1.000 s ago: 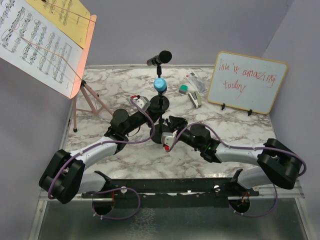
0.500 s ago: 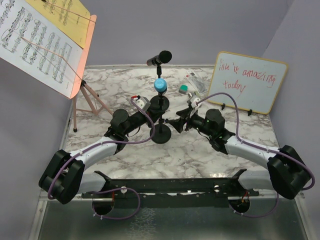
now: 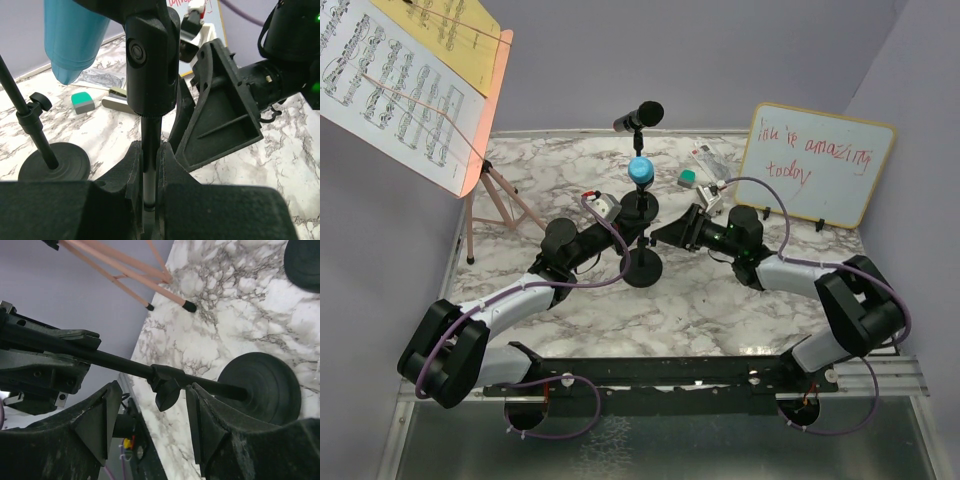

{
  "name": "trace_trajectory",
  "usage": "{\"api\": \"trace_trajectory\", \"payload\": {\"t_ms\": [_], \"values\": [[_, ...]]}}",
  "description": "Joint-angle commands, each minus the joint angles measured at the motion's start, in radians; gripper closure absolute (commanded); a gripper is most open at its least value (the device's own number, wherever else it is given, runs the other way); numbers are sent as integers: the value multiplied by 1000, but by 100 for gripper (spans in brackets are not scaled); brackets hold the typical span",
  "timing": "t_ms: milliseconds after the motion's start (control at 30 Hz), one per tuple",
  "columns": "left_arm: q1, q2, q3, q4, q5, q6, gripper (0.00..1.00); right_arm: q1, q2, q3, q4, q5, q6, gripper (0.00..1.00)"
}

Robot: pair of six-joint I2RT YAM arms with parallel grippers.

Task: Pack up the instrument practice props
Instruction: Unscrew the knob on the microphone stand.

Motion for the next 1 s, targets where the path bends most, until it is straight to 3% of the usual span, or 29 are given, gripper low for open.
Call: {"api": "trace_trajectory", "payload": {"t_ms": [0,267,467,833,967], "values": [[-2,9,-15,-64,-16,-2,100,-10,73,0,153,-122,207,40],[-2,-2,-19,-64,-27,1,100,-12,198,-16,371,-161,335,50],[-2,3,-18,-64,-24,-3,100,-16,260,-58,552,-167,415,63],[-2,8,-18,-64,-25,-5,100,-31,269,-66,576,-200,381,97],[-2,8,-18,-64,-27,-5,100,-33,264,-32,527,-260,280,100]]}}
